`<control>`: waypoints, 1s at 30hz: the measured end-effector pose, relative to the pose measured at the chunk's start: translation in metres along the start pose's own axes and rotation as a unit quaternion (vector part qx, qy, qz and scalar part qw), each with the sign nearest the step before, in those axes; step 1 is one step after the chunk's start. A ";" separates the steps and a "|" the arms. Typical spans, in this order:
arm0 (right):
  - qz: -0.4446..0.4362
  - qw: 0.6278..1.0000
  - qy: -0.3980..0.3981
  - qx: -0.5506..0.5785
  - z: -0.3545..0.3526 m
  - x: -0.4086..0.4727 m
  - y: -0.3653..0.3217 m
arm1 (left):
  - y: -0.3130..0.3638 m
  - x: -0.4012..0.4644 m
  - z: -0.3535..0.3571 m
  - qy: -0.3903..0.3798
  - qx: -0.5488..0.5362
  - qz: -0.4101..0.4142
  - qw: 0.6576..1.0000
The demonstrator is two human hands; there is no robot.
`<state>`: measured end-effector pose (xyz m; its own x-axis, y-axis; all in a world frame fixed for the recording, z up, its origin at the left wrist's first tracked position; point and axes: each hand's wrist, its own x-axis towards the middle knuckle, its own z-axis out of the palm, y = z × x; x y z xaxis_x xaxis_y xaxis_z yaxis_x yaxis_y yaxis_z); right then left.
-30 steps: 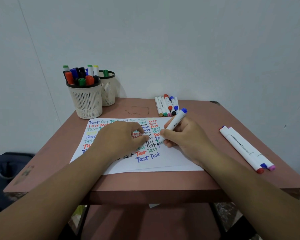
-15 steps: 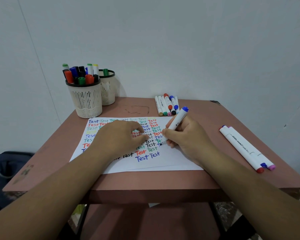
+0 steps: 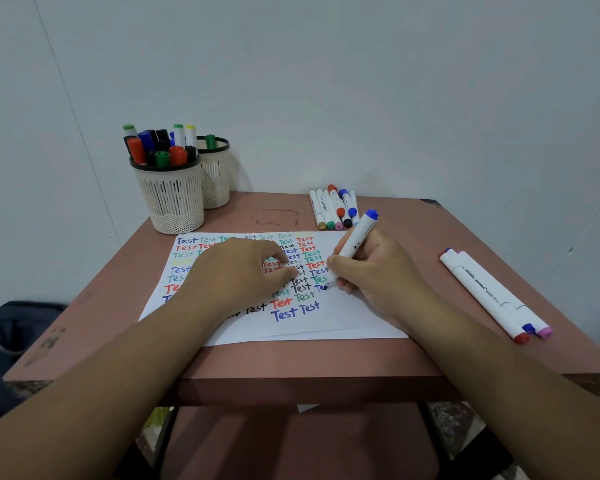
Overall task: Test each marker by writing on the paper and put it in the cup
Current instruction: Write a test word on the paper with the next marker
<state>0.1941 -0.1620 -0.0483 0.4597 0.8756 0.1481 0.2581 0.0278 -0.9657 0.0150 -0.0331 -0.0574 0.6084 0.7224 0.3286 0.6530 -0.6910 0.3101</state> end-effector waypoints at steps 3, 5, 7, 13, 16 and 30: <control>0.000 1.000 0.018 0.002 0.000 0.001 0.000 | 0.000 0.000 0.000 -0.001 -0.002 -0.001 1.000; -0.002 1.000 0.029 0.004 -0.001 0.002 0.000 | -0.001 0.000 0.000 -0.001 -0.003 -0.001 1.000; -0.002 1.000 0.029 0.000 -0.002 0.002 0.001 | -0.001 0.000 0.000 0.000 -0.004 -0.001 1.000; 0.000 1.000 0.016 -0.001 0.000 0.002 0.000 | -0.001 0.000 0.000 0.001 -0.003 -0.003 1.000; 0.006 1.000 0.015 0.003 0.000 0.002 -0.001 | -0.001 0.001 0.000 -0.001 -0.007 -0.006 1.000; -0.005 0.999 0.043 -0.004 -0.001 0.004 0.003 | 0.000 0.000 -0.002 -0.008 -0.012 -0.009 1.000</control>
<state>0.1976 -0.1590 -0.0499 0.5284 0.8305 0.1763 0.2695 0.0328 -0.9624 0.0142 -0.0331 -0.0561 0.6047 0.7344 0.3084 0.6524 -0.6788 0.3372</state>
